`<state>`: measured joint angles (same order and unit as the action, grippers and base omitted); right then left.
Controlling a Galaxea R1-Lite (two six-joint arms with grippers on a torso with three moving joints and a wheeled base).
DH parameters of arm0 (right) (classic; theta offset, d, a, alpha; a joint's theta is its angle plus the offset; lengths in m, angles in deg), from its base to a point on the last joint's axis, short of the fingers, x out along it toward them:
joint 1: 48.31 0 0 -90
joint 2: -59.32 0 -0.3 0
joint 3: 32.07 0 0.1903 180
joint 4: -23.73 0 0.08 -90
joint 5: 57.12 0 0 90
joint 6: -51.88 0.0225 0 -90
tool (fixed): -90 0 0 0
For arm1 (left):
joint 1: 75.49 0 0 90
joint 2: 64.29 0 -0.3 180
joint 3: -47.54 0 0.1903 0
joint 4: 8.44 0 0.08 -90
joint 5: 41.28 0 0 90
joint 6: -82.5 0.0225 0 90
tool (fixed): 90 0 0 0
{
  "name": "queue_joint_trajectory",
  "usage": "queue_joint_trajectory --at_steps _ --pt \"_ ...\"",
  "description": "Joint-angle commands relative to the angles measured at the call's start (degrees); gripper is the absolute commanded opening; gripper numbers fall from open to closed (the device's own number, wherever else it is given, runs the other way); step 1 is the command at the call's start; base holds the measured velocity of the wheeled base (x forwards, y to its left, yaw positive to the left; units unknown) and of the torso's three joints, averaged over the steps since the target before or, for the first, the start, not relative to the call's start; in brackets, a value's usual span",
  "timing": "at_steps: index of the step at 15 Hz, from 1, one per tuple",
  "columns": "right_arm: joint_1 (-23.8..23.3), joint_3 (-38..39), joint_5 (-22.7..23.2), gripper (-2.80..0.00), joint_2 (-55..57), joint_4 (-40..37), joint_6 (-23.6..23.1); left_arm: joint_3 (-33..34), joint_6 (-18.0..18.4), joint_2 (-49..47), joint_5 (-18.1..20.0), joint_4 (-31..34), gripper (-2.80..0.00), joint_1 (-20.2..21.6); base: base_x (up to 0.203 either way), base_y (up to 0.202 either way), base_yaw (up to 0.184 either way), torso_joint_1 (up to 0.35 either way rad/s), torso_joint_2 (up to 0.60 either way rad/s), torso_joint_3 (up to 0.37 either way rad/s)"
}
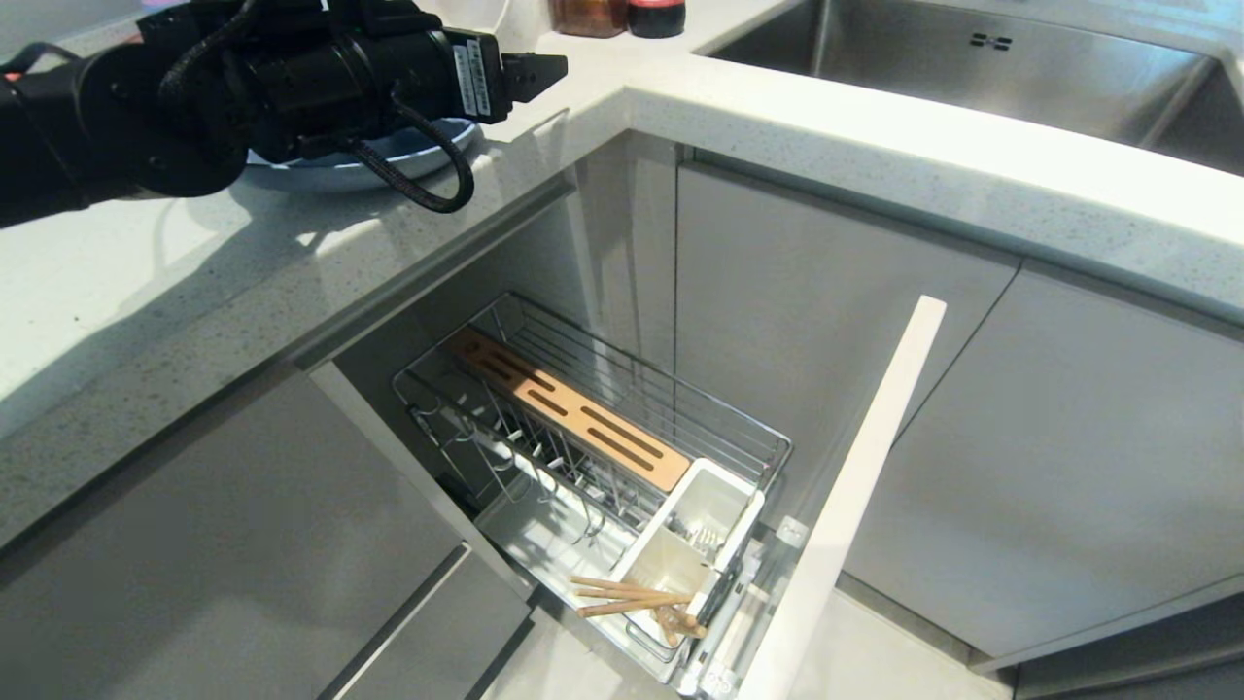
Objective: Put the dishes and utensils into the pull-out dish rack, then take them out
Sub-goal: Pick up the bowl and place it in the cupboard
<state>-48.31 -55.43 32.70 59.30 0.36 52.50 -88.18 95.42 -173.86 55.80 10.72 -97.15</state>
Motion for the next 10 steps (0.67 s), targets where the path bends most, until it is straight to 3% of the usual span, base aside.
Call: queue_joint_trajectory --at_steps 1,10 --pt "0.0 0.1 0.0 -2.8 0.0 0.0 0.0 0.0 0.0 -0.5 0.0 0.1 0.0 0.0 0.0 0.0 0.0 0.0 0.0 0.0" --pt "0.0 0.1 0.0 -2.8 0.0 0.0 0.0 0.0 -0.1 -0.9 0.0 0.5 0.0 0.7 0.0 0.0 0.0 0.0 0.0 0.0"
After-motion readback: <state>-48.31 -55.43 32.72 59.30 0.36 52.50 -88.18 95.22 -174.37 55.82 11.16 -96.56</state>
